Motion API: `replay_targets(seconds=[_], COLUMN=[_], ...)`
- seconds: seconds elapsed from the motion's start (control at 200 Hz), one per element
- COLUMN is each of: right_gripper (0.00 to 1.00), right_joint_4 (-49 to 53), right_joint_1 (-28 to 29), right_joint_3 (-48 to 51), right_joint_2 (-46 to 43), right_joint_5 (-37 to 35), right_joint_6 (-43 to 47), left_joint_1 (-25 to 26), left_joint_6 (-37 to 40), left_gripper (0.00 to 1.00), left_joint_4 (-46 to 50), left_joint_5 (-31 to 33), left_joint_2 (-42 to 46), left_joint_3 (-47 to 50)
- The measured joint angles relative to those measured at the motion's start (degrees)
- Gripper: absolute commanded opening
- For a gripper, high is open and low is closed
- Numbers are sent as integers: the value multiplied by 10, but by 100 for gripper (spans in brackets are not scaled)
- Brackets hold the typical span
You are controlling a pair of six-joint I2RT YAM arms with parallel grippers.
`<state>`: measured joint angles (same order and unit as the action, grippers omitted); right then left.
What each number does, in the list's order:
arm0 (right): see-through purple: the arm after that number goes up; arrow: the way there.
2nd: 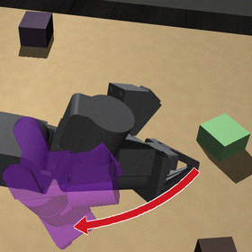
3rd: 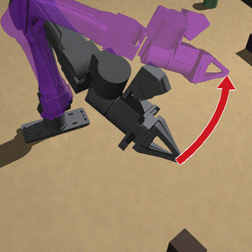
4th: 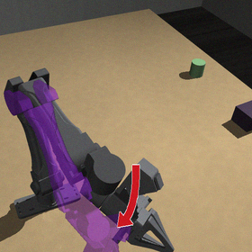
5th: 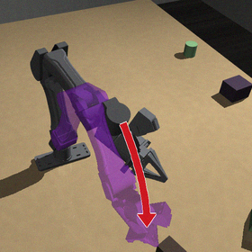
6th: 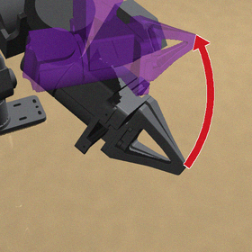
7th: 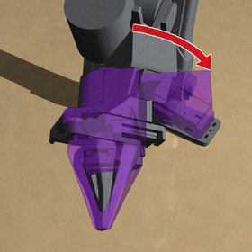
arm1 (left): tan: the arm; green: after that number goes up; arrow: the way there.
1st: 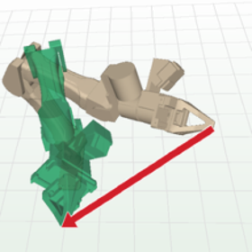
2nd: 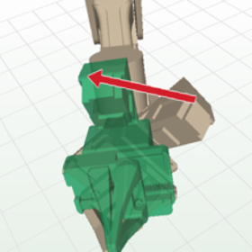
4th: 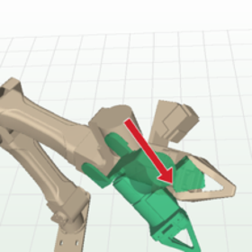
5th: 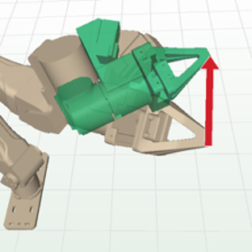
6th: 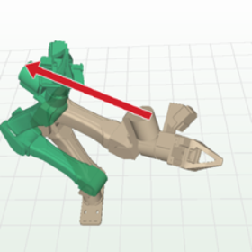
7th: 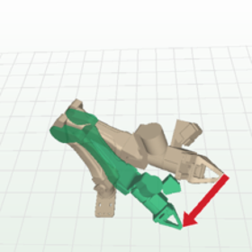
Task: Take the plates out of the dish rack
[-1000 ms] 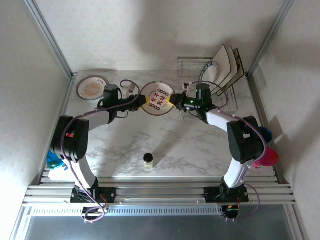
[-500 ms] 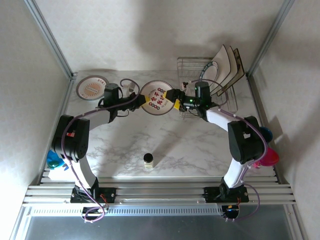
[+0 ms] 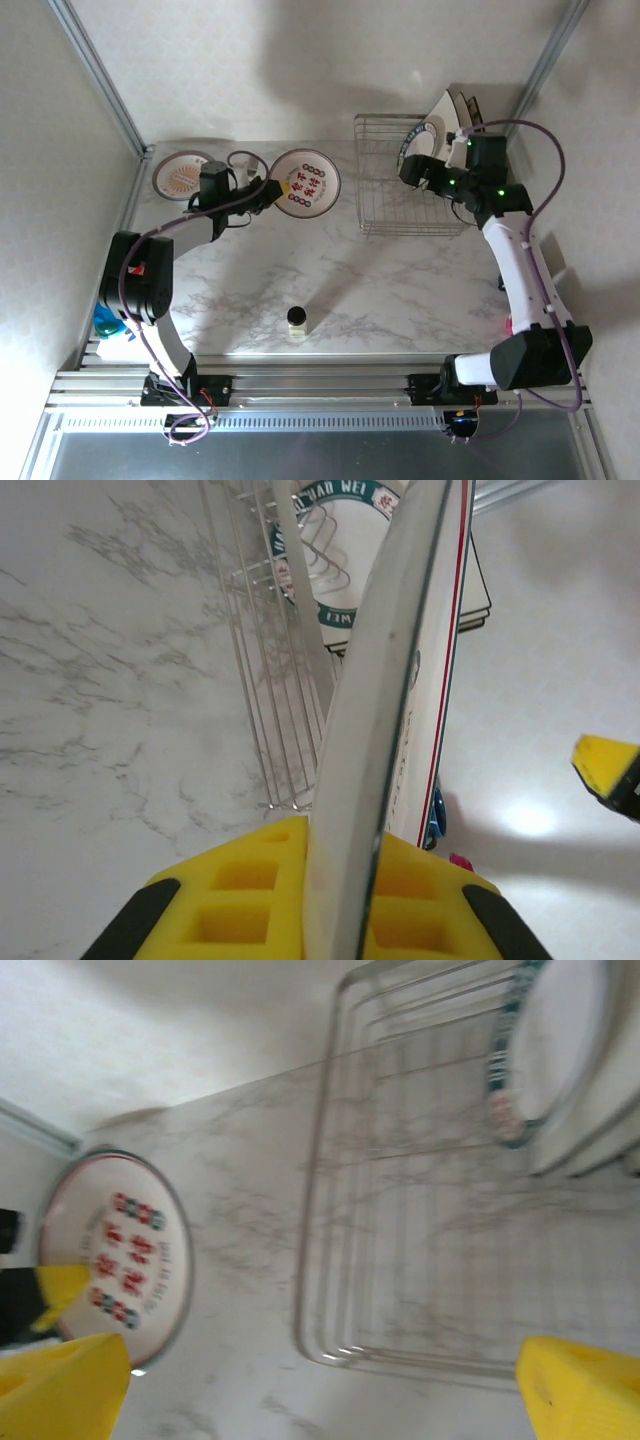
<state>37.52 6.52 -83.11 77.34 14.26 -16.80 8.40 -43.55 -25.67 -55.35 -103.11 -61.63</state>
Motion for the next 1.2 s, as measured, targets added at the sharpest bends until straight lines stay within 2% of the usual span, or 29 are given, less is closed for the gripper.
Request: replay_targets(seconds=[0.22,0.415,0.646,0.886,1.201], right_gripper=[99,99,99,99,99], right_joint_4=[136,190,202,196,173], right_joint_1=[-11,-26,-37,-37,-38], right_joint_3=[-15,-13,3,18,30], right_joint_2=[10,31,56,60,76], right_joint_5=[-136,-206,-216,-202,-175], right_joint_6=[62,89,104,109,113], left_joint_1=[-39,-94,-157,-183,-205], left_joint_6=[-2,-17,-76,-113,-145], left_gripper=[0,0,0,0,0], left_joint_4=[4,5,-37,-67,-88], left_joint_5=[46,137,240,305,407], left_joint_2=[23,95,127,116,72], left_joint_3=[12,49,95,136,137])
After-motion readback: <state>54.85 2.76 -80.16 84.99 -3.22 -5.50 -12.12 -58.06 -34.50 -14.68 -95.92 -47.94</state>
